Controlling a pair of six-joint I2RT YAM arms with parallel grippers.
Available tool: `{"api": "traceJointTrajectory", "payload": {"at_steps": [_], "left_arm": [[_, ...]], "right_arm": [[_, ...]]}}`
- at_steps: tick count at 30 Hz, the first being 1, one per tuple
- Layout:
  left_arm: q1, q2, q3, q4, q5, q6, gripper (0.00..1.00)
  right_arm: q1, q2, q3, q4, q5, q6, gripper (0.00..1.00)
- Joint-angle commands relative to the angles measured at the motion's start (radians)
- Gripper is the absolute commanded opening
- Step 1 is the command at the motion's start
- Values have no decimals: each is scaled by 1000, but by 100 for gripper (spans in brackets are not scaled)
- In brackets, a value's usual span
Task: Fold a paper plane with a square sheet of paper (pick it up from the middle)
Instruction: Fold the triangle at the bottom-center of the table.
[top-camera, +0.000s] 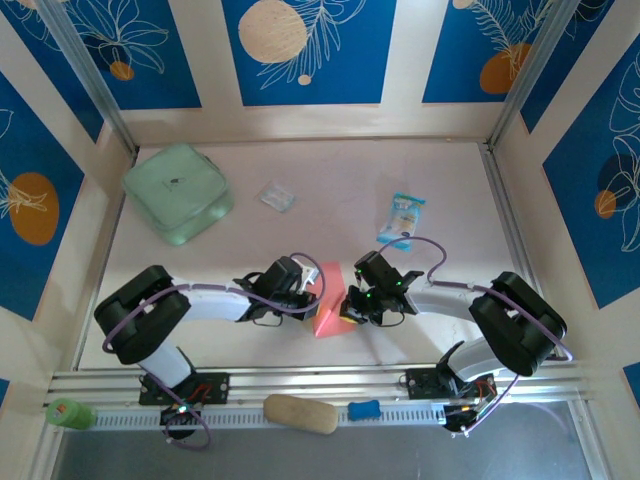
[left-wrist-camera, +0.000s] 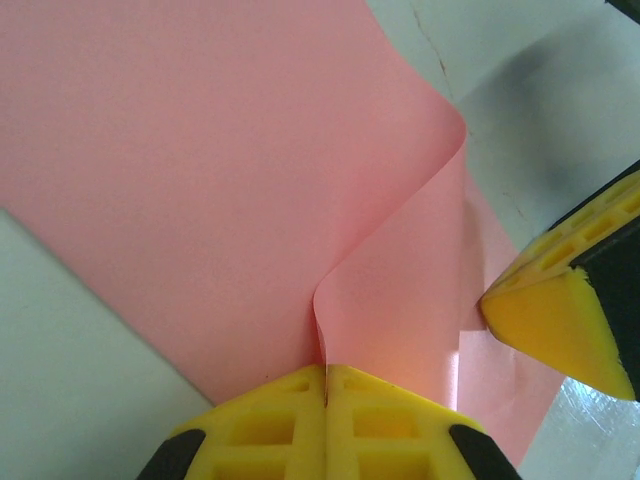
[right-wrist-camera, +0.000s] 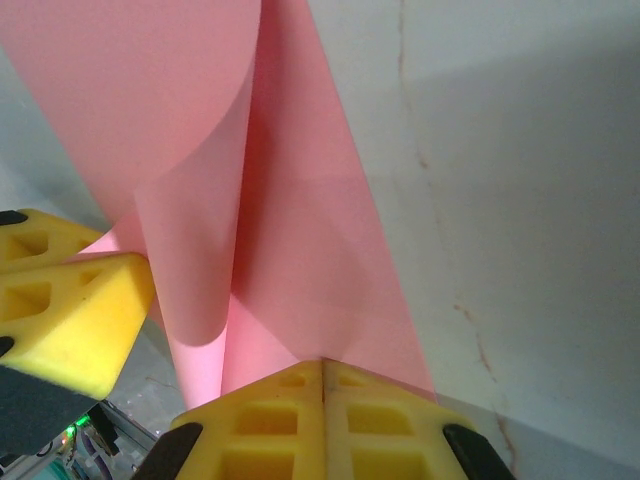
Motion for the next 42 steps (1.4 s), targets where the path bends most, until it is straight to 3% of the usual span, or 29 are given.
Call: {"api": "traceJointTrajectory", "payload": {"at_steps": [1,32,42], "left_arm": [[3,8,12,-8,-18,26,0],[6,45,-13,29,-9,33,0],[6,-16,-28,18,-33,20,0]], "right_arm": [[3,17,4,-72,16,-17,4],[-1,11,5,-86,16,-21,4],[-9,-3,4,-93,18,-23,4]]}}
